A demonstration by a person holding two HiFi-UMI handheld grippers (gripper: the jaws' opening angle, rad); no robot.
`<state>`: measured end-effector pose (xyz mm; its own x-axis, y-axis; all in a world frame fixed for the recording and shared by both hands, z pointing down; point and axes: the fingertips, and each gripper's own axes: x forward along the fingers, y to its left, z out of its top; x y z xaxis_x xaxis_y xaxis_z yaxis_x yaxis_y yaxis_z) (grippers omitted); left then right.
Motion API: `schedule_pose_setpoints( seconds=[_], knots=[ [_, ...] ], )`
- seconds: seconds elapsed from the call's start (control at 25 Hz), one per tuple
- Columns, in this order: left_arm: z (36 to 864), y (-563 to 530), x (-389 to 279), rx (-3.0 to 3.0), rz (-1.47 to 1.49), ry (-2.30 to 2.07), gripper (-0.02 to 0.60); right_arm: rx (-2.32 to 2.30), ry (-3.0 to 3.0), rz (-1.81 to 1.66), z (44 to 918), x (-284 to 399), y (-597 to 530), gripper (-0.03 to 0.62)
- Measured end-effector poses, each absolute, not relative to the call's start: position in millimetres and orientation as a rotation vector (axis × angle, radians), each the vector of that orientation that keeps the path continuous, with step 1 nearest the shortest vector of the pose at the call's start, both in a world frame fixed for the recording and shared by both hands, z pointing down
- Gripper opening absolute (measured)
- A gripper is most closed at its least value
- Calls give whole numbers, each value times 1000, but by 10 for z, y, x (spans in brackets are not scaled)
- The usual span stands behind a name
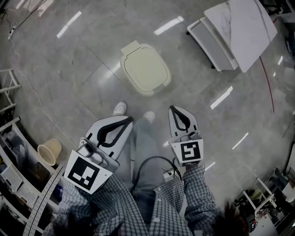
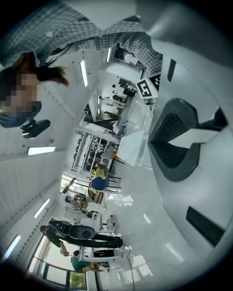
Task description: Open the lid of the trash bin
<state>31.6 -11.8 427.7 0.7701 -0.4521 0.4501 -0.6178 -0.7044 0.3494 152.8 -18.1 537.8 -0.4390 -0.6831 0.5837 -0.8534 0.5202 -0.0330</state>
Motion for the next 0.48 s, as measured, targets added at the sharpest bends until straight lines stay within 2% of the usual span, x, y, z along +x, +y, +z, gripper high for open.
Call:
schedule_pose_setpoints(
  seconds=[0.48],
  knots=[
    [5093,-127,309,2444,495,-769,5,1107,-2182,535,6600,1385,-302,20]
  ],
)
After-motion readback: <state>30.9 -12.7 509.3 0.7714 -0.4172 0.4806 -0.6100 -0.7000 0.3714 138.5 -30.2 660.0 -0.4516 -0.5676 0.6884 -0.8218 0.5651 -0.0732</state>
